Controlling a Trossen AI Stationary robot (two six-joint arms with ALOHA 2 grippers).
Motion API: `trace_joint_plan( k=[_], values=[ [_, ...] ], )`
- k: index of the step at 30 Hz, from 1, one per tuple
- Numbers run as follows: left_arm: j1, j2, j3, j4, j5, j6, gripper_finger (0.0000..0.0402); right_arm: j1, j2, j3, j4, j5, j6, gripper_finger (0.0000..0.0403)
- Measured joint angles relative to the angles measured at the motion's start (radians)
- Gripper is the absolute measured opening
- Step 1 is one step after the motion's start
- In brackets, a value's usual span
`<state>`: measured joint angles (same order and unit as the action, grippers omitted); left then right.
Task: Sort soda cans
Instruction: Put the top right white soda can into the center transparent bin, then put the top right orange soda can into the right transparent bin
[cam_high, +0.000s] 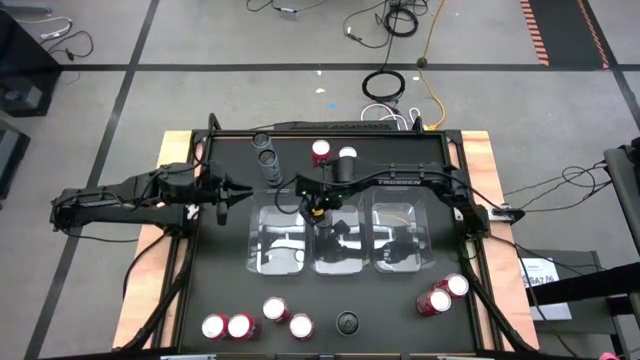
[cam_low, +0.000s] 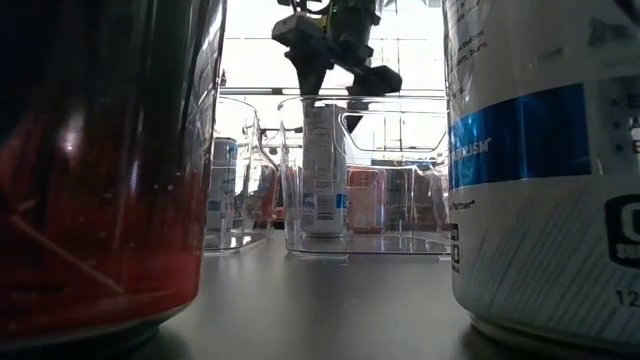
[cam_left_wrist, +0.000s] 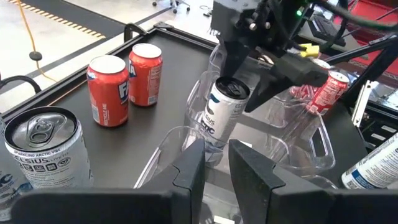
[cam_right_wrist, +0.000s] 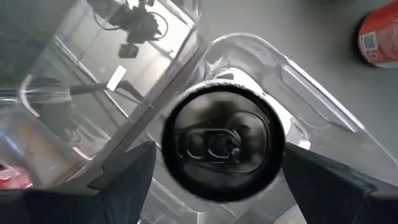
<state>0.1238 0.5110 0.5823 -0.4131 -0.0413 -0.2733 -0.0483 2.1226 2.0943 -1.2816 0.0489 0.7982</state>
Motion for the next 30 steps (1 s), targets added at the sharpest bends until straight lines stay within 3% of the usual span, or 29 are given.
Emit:
trace_joint_plan(
  k=[10, 18, 20, 26, 30],
  values=[
    [0.000, 0.000, 0.000, -0.001, 0.000, 0.000, 0.0082, 0.002, -0.124, 0.000, 0.038, 0.026, -0.021, 0.0334],
    [0.000, 0.000, 0.000, -0.001, 0.008, -0.008, 0.0082, 0.038, -0.224, 0.001, -0.045, 0.330, -0.040, 0.0334],
    [0.000, 0.000, 0.000, -0.001, 0.010, -0.008, 0.0082, 0.035, -0.233, 0.001, -0.094, 0.365, -0.019, 0.0334],
    [0.000, 0.000, 0.000, -0.001, 0.010, -0.008, 0.0082, -0.038, -0.230, -0.032, -0.264, 0.363, 0.045, 0.0334],
    [0.000, 0.000, 0.000, -0.001, 0.010, -0.003, 0.0082, -0.104, -0.239, -0.130, -0.226, 0.289, -0.010, 0.0334]
  ],
)
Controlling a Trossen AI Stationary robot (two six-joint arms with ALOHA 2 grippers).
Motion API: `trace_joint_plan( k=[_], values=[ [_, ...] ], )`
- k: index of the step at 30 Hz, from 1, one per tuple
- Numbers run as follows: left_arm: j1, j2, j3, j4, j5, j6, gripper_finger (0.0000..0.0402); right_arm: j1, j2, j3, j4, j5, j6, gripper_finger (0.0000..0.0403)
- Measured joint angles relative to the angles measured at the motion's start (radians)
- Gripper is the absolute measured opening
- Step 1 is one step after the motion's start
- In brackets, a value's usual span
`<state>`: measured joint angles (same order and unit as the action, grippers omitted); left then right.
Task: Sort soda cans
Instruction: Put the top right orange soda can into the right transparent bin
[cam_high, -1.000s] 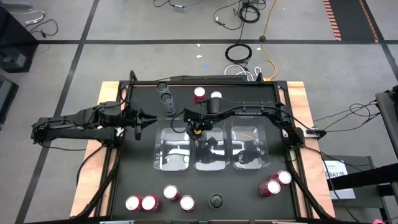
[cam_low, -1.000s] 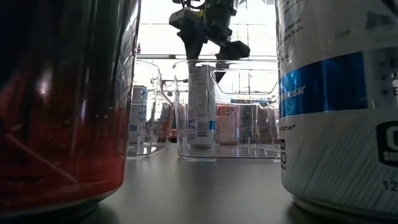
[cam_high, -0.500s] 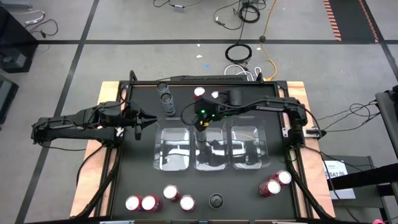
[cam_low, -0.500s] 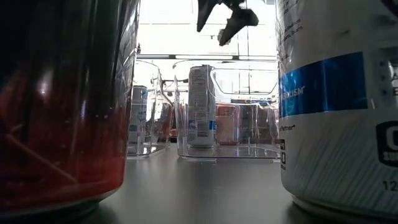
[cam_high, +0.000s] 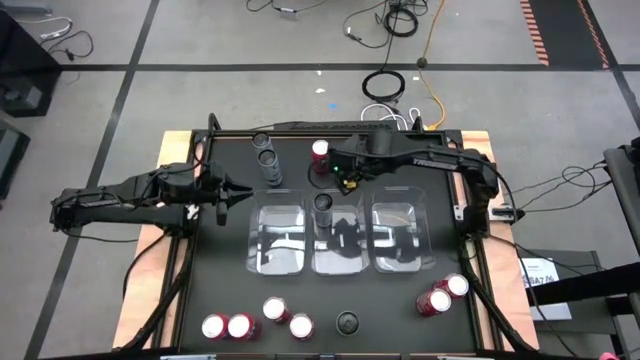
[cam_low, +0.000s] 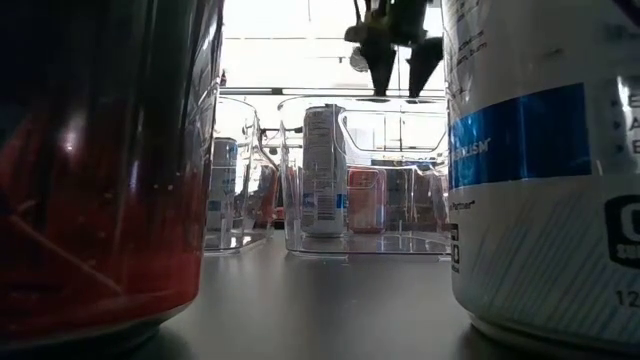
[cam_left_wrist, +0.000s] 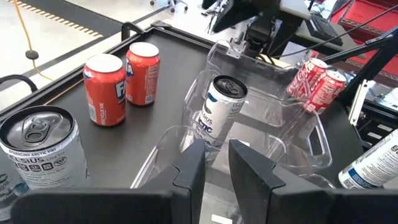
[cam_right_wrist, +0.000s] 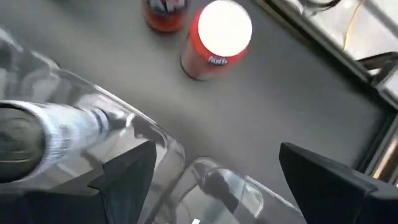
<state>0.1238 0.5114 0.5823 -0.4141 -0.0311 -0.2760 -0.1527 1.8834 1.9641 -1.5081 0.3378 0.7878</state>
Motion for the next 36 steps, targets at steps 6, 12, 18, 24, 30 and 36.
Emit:
trace_joint_plan(
  k=[6, 12, 18, 24, 30, 36],
  values=[
    [0.000, 0.000, 0.000, 0.000, 0.000, -0.005, 0.0082, -0.128, -0.092, -0.211, 0.386, -0.170, -0.236, 0.0334],
    [0.000, 0.000, 0.000, 0.000, 0.000, -0.007, 0.0082, -0.244, -0.133, -0.335, 0.617, -0.267, -0.463, 0.0334],
    [0.000, 0.000, 0.000, 0.000, 0.000, -0.006, 0.0082, -0.330, -0.086, -0.340, 0.601, -0.317, -0.628, 0.0334],
    [0.000, 0.000, 0.000, 0.000, 0.000, -0.006, 0.0082, -0.366, -0.059, -0.340, 0.584, -0.349, -0.712, 0.0334],
    [0.000, 0.000, 0.000, 0.000, 0.000, -0.006, 0.0082, -0.385, -0.059, -0.340, 0.585, -0.421, -0.773, 0.0334],
    [0.000, 0.000, 0.000, 0.000, -0.001, -0.007, 0.0082, -0.400, -0.059, -0.340, 0.612, -0.423, -0.805, 0.0334]
  ],
)
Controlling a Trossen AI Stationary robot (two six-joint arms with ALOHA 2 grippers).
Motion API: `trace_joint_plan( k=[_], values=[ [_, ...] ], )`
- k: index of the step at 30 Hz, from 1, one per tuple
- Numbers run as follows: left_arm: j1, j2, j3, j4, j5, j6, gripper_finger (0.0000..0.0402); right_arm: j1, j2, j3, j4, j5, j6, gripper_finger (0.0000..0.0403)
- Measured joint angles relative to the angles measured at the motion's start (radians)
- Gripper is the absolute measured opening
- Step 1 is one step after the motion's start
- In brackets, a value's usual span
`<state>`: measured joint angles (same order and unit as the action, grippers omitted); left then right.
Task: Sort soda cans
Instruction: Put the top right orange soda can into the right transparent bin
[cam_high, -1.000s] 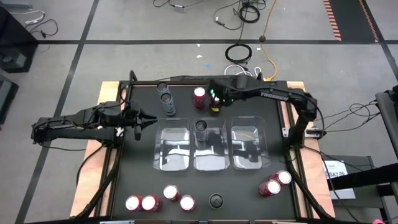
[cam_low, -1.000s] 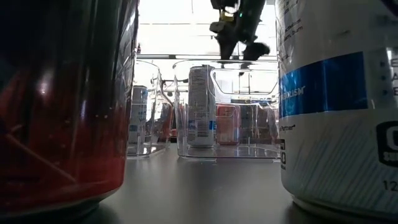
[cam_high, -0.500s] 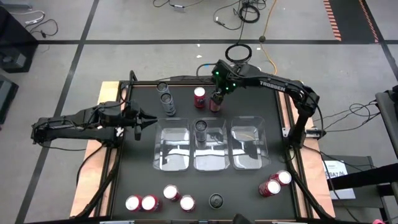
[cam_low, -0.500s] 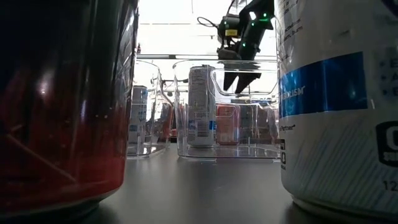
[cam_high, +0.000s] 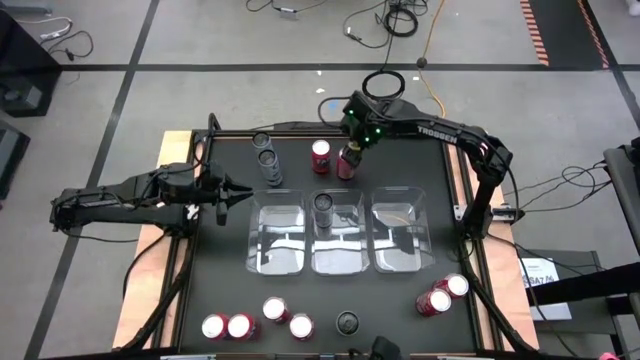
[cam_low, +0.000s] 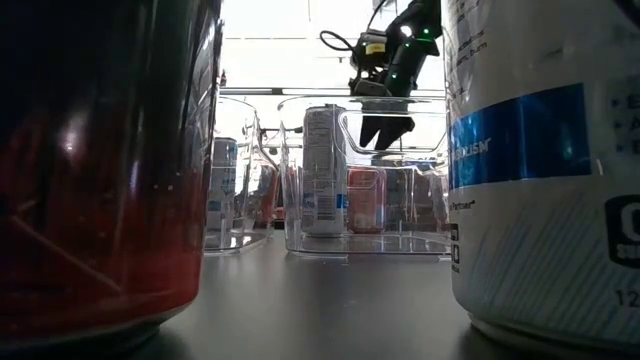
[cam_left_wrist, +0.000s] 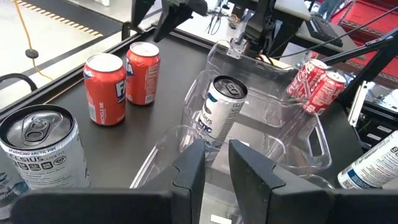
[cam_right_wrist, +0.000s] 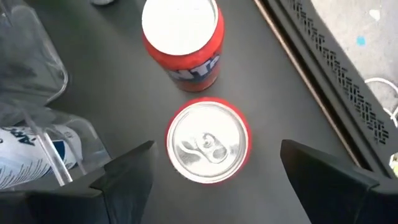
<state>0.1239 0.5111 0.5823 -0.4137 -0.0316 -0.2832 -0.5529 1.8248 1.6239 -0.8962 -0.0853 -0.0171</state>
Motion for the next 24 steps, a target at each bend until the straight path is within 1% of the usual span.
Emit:
trace_joint_plan(
  k=[5, 8, 14, 24],
  values=[
    [0.000, 0.000, 0.000, 0.000, 0.000, 0.000, 0.0082, -0.002, -0.001, -0.054, 0.073, -0.002, 0.007, 0.0334],
    [0.000, 0.000, 0.000, 0.000, 0.000, 0.000, 0.0082, -0.002, -0.001, -0.102, 0.111, -0.025, 0.033, 0.0334],
    [0.000, 0.000, 0.000, 0.000, -0.001, 0.001, 0.0082, -0.002, 0.000, -0.153, 0.197, -0.021, 0.050, 0.0334],
    [0.000, 0.000, 0.000, 0.001, -0.001, 0.001, 0.0082, -0.003, 0.064, -0.160, 0.211, -0.018, 0.050, 0.0334]
  ],
)
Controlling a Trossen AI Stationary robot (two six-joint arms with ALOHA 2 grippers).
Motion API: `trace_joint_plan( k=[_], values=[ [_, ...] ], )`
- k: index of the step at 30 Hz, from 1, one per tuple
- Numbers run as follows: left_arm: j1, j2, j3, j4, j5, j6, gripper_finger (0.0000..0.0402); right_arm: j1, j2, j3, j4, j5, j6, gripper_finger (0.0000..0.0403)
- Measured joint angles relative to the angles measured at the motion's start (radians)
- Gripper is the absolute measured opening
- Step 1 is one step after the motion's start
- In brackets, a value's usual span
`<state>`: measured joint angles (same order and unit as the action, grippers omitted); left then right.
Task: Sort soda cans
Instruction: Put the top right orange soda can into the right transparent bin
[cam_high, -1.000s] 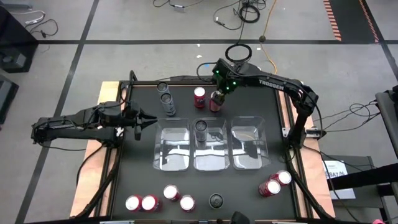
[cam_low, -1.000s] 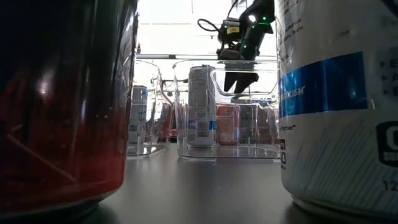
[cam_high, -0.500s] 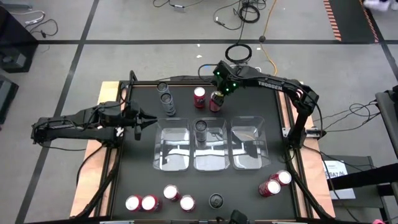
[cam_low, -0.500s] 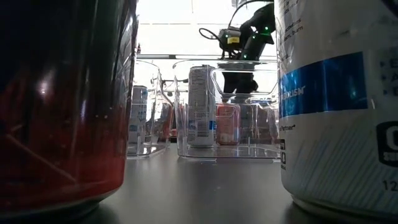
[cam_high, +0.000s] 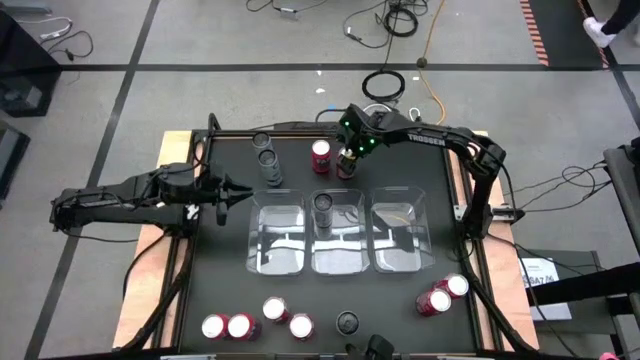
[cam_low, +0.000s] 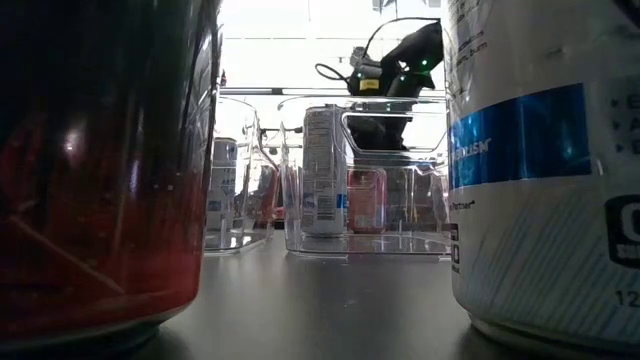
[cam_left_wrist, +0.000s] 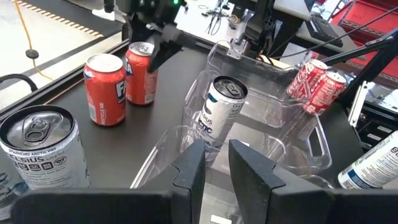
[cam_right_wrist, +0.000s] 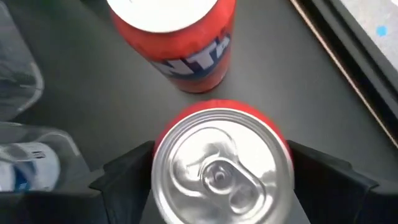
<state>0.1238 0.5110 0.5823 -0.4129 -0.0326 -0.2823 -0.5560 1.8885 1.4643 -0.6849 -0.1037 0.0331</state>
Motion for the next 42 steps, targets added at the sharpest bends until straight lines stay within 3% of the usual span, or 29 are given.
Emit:
trace_joint_plan(
  k=[5, 10, 17, 24, 28, 36, 42],
  values=[
    [0.000, 0.000, 0.000, 0.000, 0.000, -0.001, 0.0082, 0.000, 0.028, 0.000, 0.003, 0.054, 0.027, 0.0328],
    [0.000, 0.000, 0.000, 0.000, 0.000, -0.001, 0.0082, -0.006, 0.028, 0.000, 0.002, 0.062, 0.035, 0.0288],
    [0.000, 0.000, 0.000, 0.000, 0.000, -0.001, 0.0082, -0.008, 0.003, -0.001, -0.067, 0.060, 0.069, 0.0286],
    [0.000, 0.000, 0.000, 0.000, 0.000, 0.000, 0.0082, -0.006, -0.182, -0.001, -0.141, 0.060, 0.188, 0.0286],
    [0.000, 0.000, 0.000, 0.000, 0.000, 0.000, 0.0082, 0.026, -0.334, -0.002, -0.246, 0.129, 0.300, 0.0286],
    [0.000, 0.000, 0.000, 0.000, -0.005, 0.001, 0.0082, 0.228, -0.610, -0.001, -0.487, 0.290, 0.661, 0.0286],
    [0.000, 0.000, 0.000, 0.000, -0.005, 0.001, 0.0082, 0.481, -0.643, -0.001, -0.645, 0.444, 0.979, 0.0289]
  ],
)
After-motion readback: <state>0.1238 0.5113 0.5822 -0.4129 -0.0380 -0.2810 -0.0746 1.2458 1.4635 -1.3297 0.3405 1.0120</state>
